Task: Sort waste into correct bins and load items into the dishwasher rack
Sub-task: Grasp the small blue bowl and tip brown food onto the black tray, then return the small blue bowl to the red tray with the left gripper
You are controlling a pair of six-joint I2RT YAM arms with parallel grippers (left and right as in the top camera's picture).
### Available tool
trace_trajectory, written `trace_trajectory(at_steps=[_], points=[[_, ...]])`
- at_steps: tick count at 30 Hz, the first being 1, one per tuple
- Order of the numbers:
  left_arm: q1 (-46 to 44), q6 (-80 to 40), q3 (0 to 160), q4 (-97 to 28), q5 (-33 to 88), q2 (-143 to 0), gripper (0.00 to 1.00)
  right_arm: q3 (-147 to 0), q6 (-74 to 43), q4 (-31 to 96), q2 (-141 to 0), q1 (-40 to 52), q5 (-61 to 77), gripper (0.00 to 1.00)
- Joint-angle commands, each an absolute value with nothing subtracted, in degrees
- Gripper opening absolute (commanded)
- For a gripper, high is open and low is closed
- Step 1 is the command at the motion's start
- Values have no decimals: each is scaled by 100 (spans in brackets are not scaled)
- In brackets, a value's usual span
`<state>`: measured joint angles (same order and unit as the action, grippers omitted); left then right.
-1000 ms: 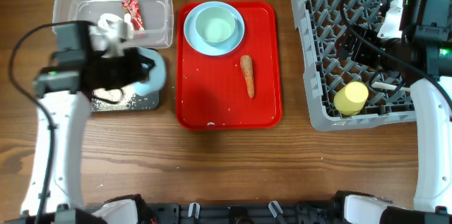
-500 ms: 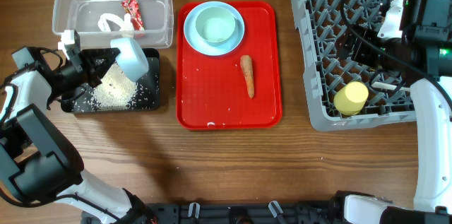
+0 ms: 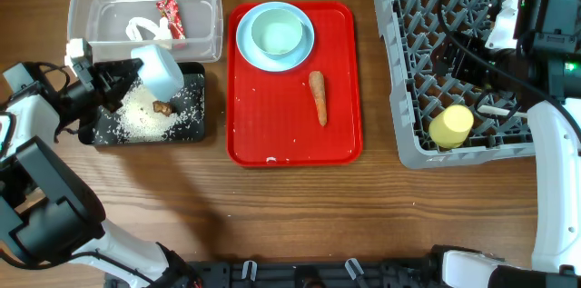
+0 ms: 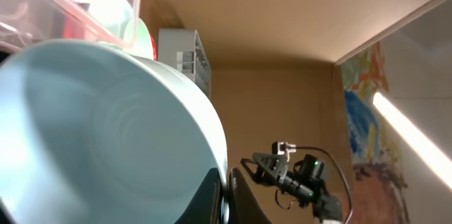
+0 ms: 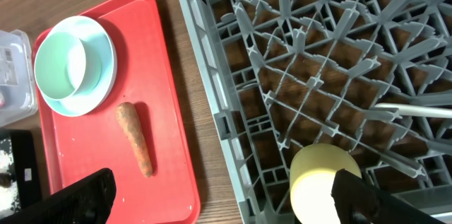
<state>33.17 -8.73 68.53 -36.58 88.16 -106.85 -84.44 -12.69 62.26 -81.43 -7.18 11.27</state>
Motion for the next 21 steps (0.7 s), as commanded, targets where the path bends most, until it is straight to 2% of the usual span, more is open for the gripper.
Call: trace_trajectory(at_steps=[1,4,6,12,16,21], points=[[2740,-965,6914,-3461,8117,-9817,4,-8407,-1201,6202,-8117,-720,1033,100],[1970,-943,6914,-3468,6709,-9161,4,-8407,-1208,6195,-8117,-720,1035,100],[727,-799,6912,-3489,4665,-8707,4,-8407,-1219,6169,-8117,-720,1037,100],[-1702,-642,6912,-3962,1035,-8934,4,-8407,-1201,6195,-8117,-720,1035,100],[-2720,-642,6910,-4073,60,-9498,4,-8407,-1214,6180,-8117,-720,1037,100],[-3138,-642,6910,-3957,12,-10121,4,-8407,-1208,6187,-8117,-720,1037,100]])
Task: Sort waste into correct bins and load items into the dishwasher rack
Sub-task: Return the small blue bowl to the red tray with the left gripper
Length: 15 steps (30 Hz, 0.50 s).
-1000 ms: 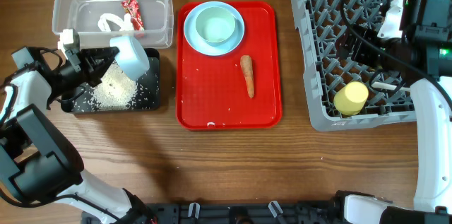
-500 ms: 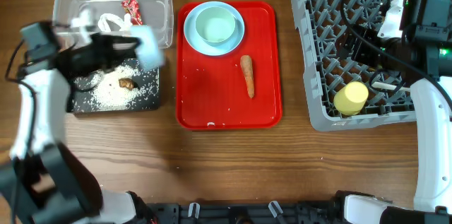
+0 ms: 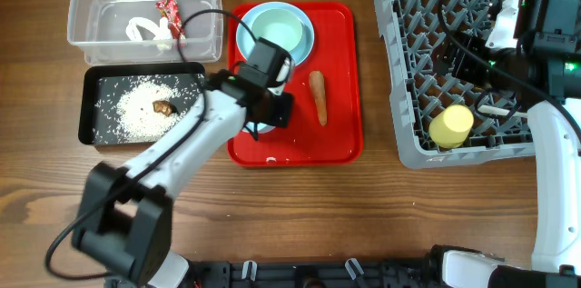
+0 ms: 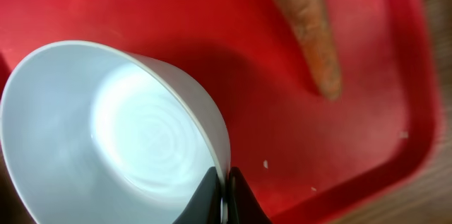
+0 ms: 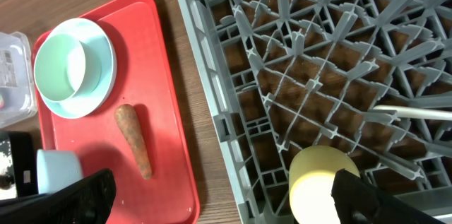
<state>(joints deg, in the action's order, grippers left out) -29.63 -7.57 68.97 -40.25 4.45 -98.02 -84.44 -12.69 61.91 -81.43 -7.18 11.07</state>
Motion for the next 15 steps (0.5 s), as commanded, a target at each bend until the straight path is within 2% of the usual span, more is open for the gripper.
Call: trace_trajectory(at_steps=[1,5,9,15], points=[[-3186,-644,6910,-3940,12,-10197,4,-8407,-1210,6195,-8117,-720,1037,100],[-3258,-644,6910,-3898,12,-10287,5,-8407,-1214,6198,-8117,-720,1037,100],[-3258,-652,6912,-3802,58,-10285,29,-8407,-1194,6173,-8117,-720,1057,100],[-2976,-1197,7100,-3918,56,-9808,43,-8407,-1203,5719,-8117,-521,1667,99]])
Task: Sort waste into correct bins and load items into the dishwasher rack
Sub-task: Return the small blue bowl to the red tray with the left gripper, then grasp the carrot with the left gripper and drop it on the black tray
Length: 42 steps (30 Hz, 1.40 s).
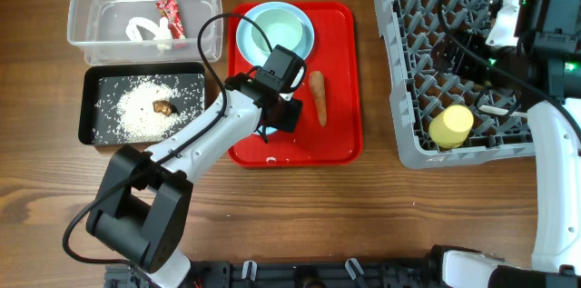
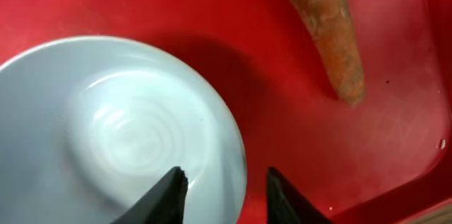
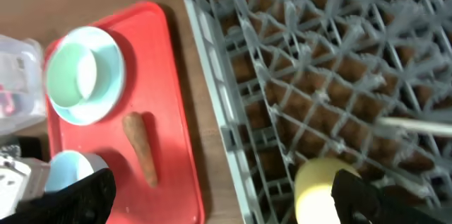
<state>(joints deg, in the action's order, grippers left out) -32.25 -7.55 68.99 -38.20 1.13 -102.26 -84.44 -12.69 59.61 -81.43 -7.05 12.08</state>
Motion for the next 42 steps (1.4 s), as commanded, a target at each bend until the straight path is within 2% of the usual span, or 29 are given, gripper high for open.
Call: trace_trajectory(at_steps=[1,2,3,4,7,10,13,18,20,23,25,29,35,42], points=[[-2845,-1297,7144,-3944,58,-9629,49,-8407,-1240,5586,-8117,-390,1664,99],[-2714,-1365,7155,-3940,56,-9428,61,-8407,-1280,5415,-8125,-200,1662,99],[-2602,-1389,7155,-3924,58,-9264,67,-8407,-1347,5273,-8145,-21,1660,100],[-2484,-1400,7155,-3918,58,-9107,78,-8407,-1365,5094,-8184,209,1662,99],[-2213,-1400,7155,-3946,58,-8814,95,-8407,-1378,4587,-8438,888,1658,99],[-2051,-1426,7155,-4060,56,-8764,99,-8407,-1468,4152,-8952,1479,1638,100],[-1942,-1653,7153,-4176,56,-8777,100,-8407,-1522,3997,-9684,1916,1614,98],[-1900,-1678,7153,-4233,56,-8777,99,-8407,-1791,3979,-10394,2106,1619,99],[-1927,-1673,7153,-4180,56,-8785,97,-8407,-1826,3981,-10481,2104,1616,99],[-2123,-1509,7153,-3811,99,-8833,87,-8416,-2018,3946,-10403,2058,1619,98],[-2377,-1496,7155,-3286,97,-8936,83,-8458,-2104,3990,-10202,1879,1625,98],[-2930,-1435,7218,-2497,97,-9596,84,-8458,-2097,4355,-9393,1081,1638,99],[-3387,-1035,8224,-2508,89,-11155,85,-8458,-2036,4906,-8340,-279,1638,100],[-3741,-1168,8702,-2698,-75,-11907,89,-8455,-1789,5404,-8217,-565,1476,100]])
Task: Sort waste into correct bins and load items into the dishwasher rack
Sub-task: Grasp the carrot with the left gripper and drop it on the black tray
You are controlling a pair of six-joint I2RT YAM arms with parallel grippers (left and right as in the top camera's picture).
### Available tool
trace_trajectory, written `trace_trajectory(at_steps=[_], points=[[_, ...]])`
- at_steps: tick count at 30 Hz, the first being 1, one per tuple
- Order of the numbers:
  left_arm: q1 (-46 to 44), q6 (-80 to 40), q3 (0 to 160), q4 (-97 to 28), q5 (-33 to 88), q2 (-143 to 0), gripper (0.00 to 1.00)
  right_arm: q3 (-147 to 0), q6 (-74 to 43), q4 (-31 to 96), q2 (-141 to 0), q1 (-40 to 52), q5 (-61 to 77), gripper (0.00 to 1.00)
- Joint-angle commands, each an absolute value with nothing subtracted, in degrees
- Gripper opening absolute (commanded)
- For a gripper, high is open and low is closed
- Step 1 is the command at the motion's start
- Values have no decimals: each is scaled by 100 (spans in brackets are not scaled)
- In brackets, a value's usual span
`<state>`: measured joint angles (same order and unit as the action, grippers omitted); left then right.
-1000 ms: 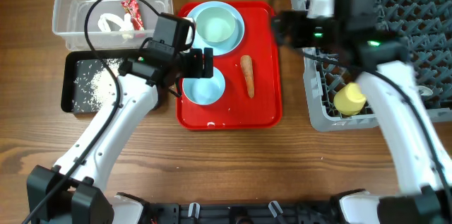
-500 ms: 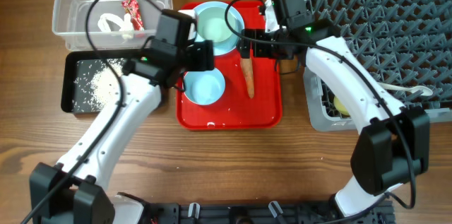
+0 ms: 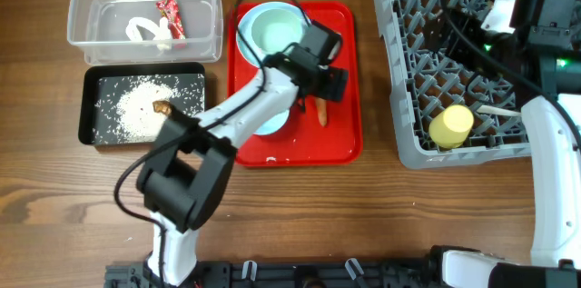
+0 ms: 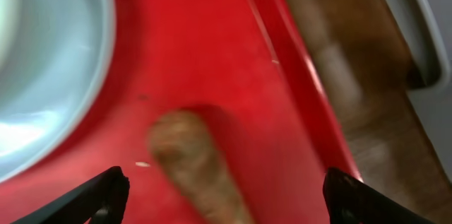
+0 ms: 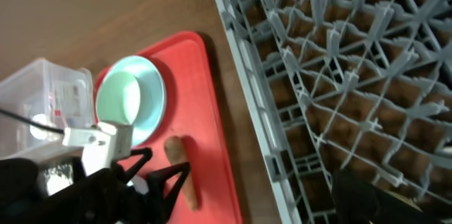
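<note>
A carrot [image 3: 321, 114] lies on the red tray [image 3: 345, 143], blurred and close in the left wrist view [image 4: 201, 178]. My left gripper [image 3: 329, 84] hangs open over the carrot's upper end, one finger [image 4: 106, 192] on each side and nothing between them. A pale blue bowl [image 3: 274, 124] stands on the tray, partly under my left arm. A pale blue plate with a green cup [image 3: 275, 34] sits at the tray's far end. My right gripper [image 3: 516, 14] is open and empty above the grey dishwasher rack [image 3: 408, 97], which holds a yellow cup [image 3: 451, 126].
A black bin with rice [image 3: 145, 106] and a clear bin with wrappers [image 3: 145, 15] stand left of the tray. The rack [image 5: 339, 75] fills the right side, with a strip of bare wood [image 3: 377, 97] between it and the tray.
My left gripper has moved from the pale blue bowl on the tray to the carrot's upper end, still open. The bowl stays on the tray. The right wrist has shifted over the rack.
First my left gripper held the pale blue bowl tipped over the black rice bin. Then it held the bowl on the red tray beside the carrot. Then it was open with the bowl standing on the tray, and now it hangs over the carrot.
</note>
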<state>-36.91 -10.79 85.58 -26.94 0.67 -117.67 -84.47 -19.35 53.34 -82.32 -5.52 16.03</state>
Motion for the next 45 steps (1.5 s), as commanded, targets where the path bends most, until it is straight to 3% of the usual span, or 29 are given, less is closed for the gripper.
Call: trace_trajectory(at_steps=[1,4,12,14,15,16,17,18,25,29,32,36,40,45], points=[[-3719,-1262,8711,-2696,-73,-11907,88,-8455,-1793,5406,-8217,-565,1468,100],[-3640,-1168,8739,-2775,-51,-11955,82,-8455,-1802,5400,-8217,-565,1470,100],[-3651,-751,8739,-3055,8,-12505,77,-8455,-1769,5448,-8217,-565,1466,100],[-3647,-749,8739,-3046,8,-12505,61,-8455,-1693,5454,-8217,-565,1468,100],[-3647,-749,8739,-3041,8,-12505,44,-8455,-1667,5454,-8217,-565,1468,100],[-3647,-746,8739,-3041,1,-12505,21,-8455,-1662,5457,-8217,-565,1468,100],[-3647,-746,8739,-3041,-56,-12503,6,-8455,-1658,5459,-8217,-565,1466,100],[-3647,-749,8739,-3041,-99,-12497,4,-8455,-1653,5463,-8217,-565,1466,100],[-3612,-794,9120,-3452,-121,-11393,4,-8455,-1649,5474,-8217,-565,1468,100],[-3135,-1540,9201,-4482,-1087,-9988,4,-8455,-1653,5446,-8217,-565,1468,100],[-2408,-2139,9201,-5308,-1549,-9391,4,-8455,-1656,5408,-8217,-563,1468,100],[-797,-2827,9120,-6246,-1055,-9314,4,-8455,-1671,5380,-8217,-565,1470,99],[187,-4010,8663,-6226,-687,-9502,4,-8455,-1673,5347,-8217,-563,1494,100],[648,-5061,7933,-5717,-687,-9791,4,-8455,-1671,5349,-8217,-563,1503,100]])
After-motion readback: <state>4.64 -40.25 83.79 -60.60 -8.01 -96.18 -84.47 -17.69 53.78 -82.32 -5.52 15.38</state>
